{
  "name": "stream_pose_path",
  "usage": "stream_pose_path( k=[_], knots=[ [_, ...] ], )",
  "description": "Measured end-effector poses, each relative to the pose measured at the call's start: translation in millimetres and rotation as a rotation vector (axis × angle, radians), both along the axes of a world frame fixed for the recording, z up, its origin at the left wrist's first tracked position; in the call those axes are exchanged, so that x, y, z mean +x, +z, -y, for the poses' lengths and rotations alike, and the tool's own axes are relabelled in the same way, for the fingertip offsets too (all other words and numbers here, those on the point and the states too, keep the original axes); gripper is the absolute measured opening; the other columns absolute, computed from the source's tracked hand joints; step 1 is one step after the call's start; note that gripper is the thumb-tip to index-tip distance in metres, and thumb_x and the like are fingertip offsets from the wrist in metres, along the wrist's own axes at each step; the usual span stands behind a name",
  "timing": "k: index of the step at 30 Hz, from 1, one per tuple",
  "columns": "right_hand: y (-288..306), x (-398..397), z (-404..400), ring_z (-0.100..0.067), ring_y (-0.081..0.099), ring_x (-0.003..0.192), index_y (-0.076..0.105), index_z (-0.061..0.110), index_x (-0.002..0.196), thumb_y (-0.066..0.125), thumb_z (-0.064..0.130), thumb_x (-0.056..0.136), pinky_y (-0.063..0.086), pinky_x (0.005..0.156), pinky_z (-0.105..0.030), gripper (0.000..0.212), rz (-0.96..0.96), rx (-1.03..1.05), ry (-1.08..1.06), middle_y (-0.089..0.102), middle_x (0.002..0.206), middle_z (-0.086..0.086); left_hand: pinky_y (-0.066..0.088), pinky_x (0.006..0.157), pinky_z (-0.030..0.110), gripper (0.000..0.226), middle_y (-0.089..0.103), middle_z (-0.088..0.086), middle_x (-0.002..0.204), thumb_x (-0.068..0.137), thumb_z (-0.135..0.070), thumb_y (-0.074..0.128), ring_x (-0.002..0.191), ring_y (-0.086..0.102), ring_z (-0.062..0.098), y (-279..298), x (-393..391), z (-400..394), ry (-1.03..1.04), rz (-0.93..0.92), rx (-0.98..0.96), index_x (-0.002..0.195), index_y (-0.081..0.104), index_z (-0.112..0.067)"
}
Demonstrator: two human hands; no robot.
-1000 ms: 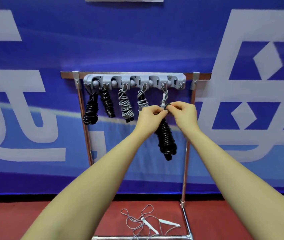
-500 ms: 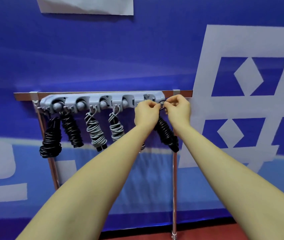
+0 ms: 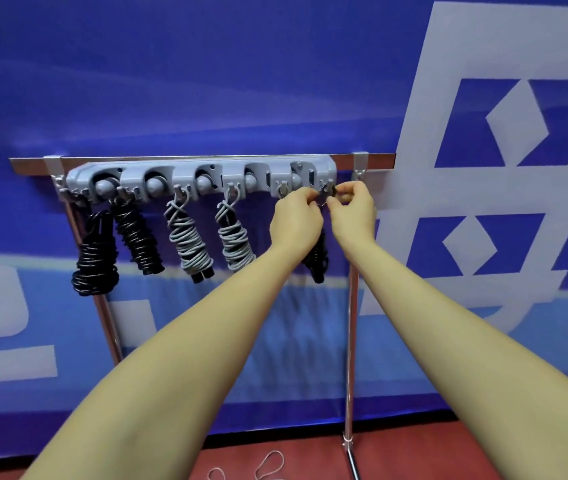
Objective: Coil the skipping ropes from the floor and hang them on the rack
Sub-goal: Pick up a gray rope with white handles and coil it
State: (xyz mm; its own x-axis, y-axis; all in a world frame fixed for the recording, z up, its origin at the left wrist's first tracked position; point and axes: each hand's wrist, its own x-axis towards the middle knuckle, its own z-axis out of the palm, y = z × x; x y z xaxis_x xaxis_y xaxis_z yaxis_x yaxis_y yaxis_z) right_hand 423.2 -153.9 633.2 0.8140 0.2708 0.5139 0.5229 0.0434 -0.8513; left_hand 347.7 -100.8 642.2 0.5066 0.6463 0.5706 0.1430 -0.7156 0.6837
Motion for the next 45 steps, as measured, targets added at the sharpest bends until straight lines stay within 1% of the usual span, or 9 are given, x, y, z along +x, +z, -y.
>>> stream_pose_path(
  k=[6,13,16,20,24,28,33,40,45],
  knots=[
    [-36,-45,16,-0.015,0.05,0.09,0.054,0.014,0.094,0.052,0.002,0.084,0.038,0.078,-0.021,0.016,-0.021,-0.103,-0.017,0.058,0.109,-0.008,0.044,0.09,0.03,0.031,0.063,0.007,0.115,0.089,-0.008,0.045,0.107,0.056,0.023,-37,-53,2,0.004,-0.004,-0.074,0.115,0.061,-0.009],
    [-134,-111,12,-0.014,0.052,0.074,0.061,0.006,0.093,0.048,0.0,0.086,0.037,0.054,-0.011,0.016,-0.079,-0.317,0.116,0.057,0.085,0.001,0.042,0.064,0.021,0.022,0.062,-0.004,0.088,0.089,-0.008,0.045,0.081,0.059,0.016,-128,-136,-7,-0.019,-0.196,-0.227,0.097,0.064,-0.012],
    [-193,-129,-4,-0.024,0.059,0.084,0.059,0.015,0.083,0.048,0.002,0.085,0.044,0.064,-0.022,0.017,-0.166,-0.383,0.17,0.058,0.079,0.003,0.043,0.05,0.014,0.019,0.059,-0.007,0.076,0.089,-0.007,0.044,0.074,0.062,0.018,-181,-163,-22,-0.008,-0.266,-0.331,0.09,0.06,-0.016],
    [-285,-151,-28,-0.023,0.058,0.074,0.058,0.014,0.084,0.046,-0.001,0.083,0.043,0.061,-0.025,0.019,-0.248,-0.523,0.239,0.053,0.067,0.009,0.046,0.063,0.023,0.019,0.06,-0.003,0.071,0.088,-0.008,0.047,0.072,0.061,0.02,-269,-187,-46,0.03,-0.369,-0.471,0.094,0.064,-0.013],
    [-385,-163,-48,-0.005,0.048,0.058,0.065,0.002,0.09,0.046,-0.007,0.082,0.036,0.053,-0.007,0.023,-0.301,-0.677,0.286,0.056,0.066,0.004,0.038,0.064,0.021,0.018,0.063,0.003,0.077,0.088,-0.006,0.051,0.073,0.057,0.018,-371,-203,-69,0.055,-0.495,-0.622,0.096,0.066,-0.008],
    [-500,-164,-63,-0.017,0.057,0.075,0.067,0.0,0.087,0.046,-0.007,0.082,0.036,0.062,-0.008,0.023,-0.343,-0.829,0.365,0.067,0.084,-0.008,0.05,0.078,0.034,0.014,0.07,0.014,0.089,0.087,-0.005,0.052,0.087,0.065,0.031,-482,-207,-87,0.075,-0.605,-0.749,0.091,0.065,-0.005],
    [-627,-153,-69,-0.027,0.063,0.093,0.07,0.007,0.095,0.049,-0.003,0.085,0.044,0.083,-0.028,0.025,-0.37,-1.059,0.457,0.07,0.099,-0.011,0.045,0.082,0.035,0.02,0.07,0.015,0.101,0.088,-0.007,0.05,0.099,0.062,0.032,-599,-206,-96,0.067,-0.769,-0.819,0.099,0.067,-0.006],
    [-734,-140,-75,-0.03,0.045,0.126,0.045,0.009,0.139,0.05,0.0,0.088,0.033,0.108,-0.034,0.052,-0.217,-1.374,0.735,0.048,0.138,-0.011,0.037,0.087,0.023,0.03,0.063,0.017,0.115,0.085,0.0,0.052,0.107,0.058,0.029,-707,-192,-97,-0.06,-0.85,-0.909,0.113,0.062,-0.001],
    [-757,-143,-76,-0.028,0.044,0.116,0.054,0.01,0.117,0.049,0.001,0.088,0.04,0.093,-0.038,0.031,0.201,-1.564,0.676,0.053,0.12,-0.006,0.034,0.104,0.031,0.047,0.055,0.016,0.128,0.081,-0.005,0.059,0.121,0.05,0.032,-750,-186,-93,-0.131,-0.963,-0.876,0.128,0.055,-0.005]
  ],
)
